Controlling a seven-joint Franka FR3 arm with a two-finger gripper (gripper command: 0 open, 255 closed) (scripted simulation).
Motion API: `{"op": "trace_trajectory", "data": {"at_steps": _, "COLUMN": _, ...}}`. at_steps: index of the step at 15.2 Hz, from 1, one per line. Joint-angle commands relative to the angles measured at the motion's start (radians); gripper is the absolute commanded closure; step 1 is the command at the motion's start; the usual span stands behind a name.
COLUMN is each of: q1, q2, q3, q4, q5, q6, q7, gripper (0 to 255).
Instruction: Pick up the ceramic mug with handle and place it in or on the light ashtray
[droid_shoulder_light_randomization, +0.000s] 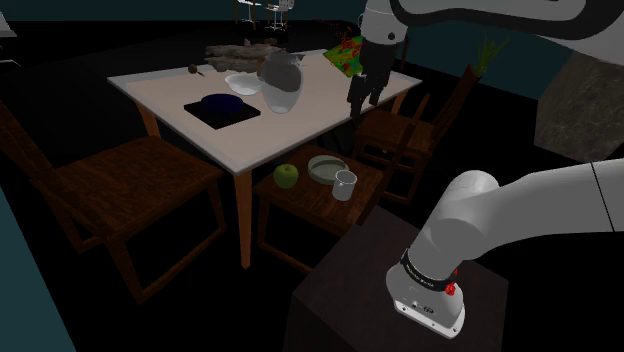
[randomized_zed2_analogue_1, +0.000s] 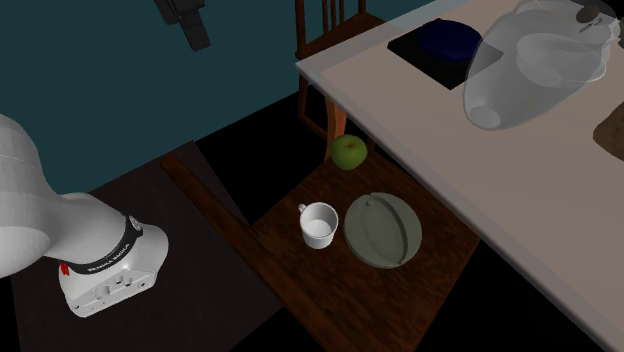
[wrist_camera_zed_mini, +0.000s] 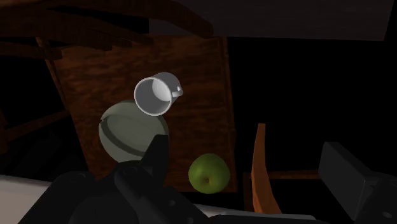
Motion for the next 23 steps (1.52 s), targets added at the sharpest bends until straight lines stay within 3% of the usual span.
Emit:
{"op": "trace_trajectory", "data": {"at_steps": 1, "q1": 0.000, "q2": 0.000, "q3": 0.000, "q4": 0.000, "q5": 0.000, "q6": 0.000, "q7": 0.000, "gripper": 0}}
{"op": "trace_trajectory", "data": {"at_steps": 12, "q1": -0.050, "q2": 0.101, "q3": -0.209, "q4": -0.219, "q5": -0.080, "q6": 0.336, "q7": -0.172, "gripper": 0}}
{"op": "trace_trajectory", "data": {"at_steps": 18, "q1": -0.066, "q2": 0.252, "q3": -0.332, "q4": -0.268, "q5": -0.101, "q6": 0.540, "q7": -0.278, "gripper": 0}}
{"op": "trace_trajectory", "data": {"at_steps": 23, "q1": -0.055, "q2": 0.427, "q3": -0.440, "q4": -0.267, "q5": -0.073, "q6": 0.712, "q7": -0.389, "gripper": 0}}
